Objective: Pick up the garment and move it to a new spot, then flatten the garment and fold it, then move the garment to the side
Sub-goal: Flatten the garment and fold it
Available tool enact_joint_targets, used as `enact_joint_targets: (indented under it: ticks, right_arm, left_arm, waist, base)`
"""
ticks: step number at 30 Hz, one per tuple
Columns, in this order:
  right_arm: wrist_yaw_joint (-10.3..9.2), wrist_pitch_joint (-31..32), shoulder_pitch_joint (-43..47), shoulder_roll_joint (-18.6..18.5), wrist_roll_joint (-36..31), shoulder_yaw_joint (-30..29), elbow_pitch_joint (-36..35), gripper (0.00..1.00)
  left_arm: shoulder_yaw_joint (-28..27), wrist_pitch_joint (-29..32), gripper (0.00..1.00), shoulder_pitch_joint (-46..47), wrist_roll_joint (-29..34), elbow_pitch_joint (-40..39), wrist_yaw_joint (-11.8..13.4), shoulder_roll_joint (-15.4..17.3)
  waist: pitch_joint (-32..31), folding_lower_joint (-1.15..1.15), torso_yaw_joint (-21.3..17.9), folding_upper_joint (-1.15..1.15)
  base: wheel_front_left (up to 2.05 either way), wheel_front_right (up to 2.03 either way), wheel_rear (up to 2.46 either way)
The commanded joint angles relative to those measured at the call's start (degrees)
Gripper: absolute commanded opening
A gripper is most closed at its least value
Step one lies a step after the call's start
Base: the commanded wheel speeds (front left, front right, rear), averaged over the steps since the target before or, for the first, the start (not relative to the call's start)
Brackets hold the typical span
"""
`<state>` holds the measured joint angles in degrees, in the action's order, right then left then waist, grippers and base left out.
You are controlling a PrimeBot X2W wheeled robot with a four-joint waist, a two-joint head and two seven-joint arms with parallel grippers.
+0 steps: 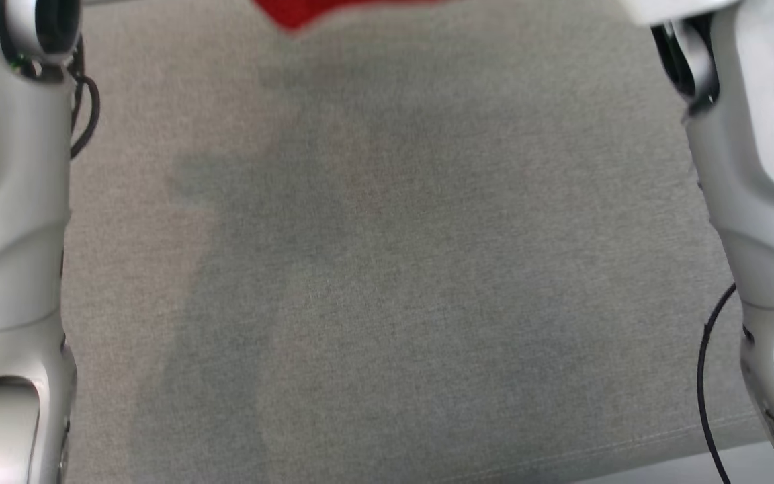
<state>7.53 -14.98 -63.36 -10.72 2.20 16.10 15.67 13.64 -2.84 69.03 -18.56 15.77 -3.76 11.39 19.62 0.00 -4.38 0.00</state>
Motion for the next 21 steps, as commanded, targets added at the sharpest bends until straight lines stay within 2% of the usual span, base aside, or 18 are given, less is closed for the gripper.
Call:
enact_joint_targets:
  ticks: [1, 5, 10, 15, 21]
  right_arm:
    - [-0.08, -0.21, -1.72, 0.68, -0.81, -0.22, 1.41, 0.00]
    - [-0.08, -0.22, -1.18, 2.23, -1.22, -0.38, 4.18, 0.00]
    - [-0.08, -0.25, 4.25, 1.69, -0.91, 1.08, 4.58, 0.00]
    - [-0.08, -0.25, 14.50, 1.51, 1.71, -0.20, -0.59, 0.00]
    - [-0.08, -0.25, 25.85, 2.24, 4.02, -2.07, -7.93, 0.00]
  left_arm:
    - [0.11, -2.07, 0.00, 1.70, 0.45, 2.37, -0.14, -0.45]
    - [0.26, -6.91, 0.00, 0.55, -0.10, 7.91, -0.63, -1.25]
    - [2.23, -10.89, 0.00, -4.36, -0.36, 10.31, -1.85, -2.34]
    - [1.54, -12.43, 0.00, -13.42, -1.70, 5.25, -2.71, -2.48]
    - [-1.13, -12.29, 0.00, -24.90, -1.29, -5.26, -2.80, -3.23]
  waist:
    - [7.60, 0.00, 1.17, 0.00]
    - [11.48, 0.00, 1.88, 0.00]
    - [13.88, 0.00, 2.39, 0.00]
    - [12.54, 0.00, 2.11, 0.00]
    - [8.31, 0.00, 1.93, 0.00]
  base:
    - [0.00, 0.00, 0.00]
    - [0.00, 0.00, 0.00]
    - [0.00, 0.00, 0.00]
    - [0.00, 0.00, 0.00]
    - [0.00, 0.00, 0.00]
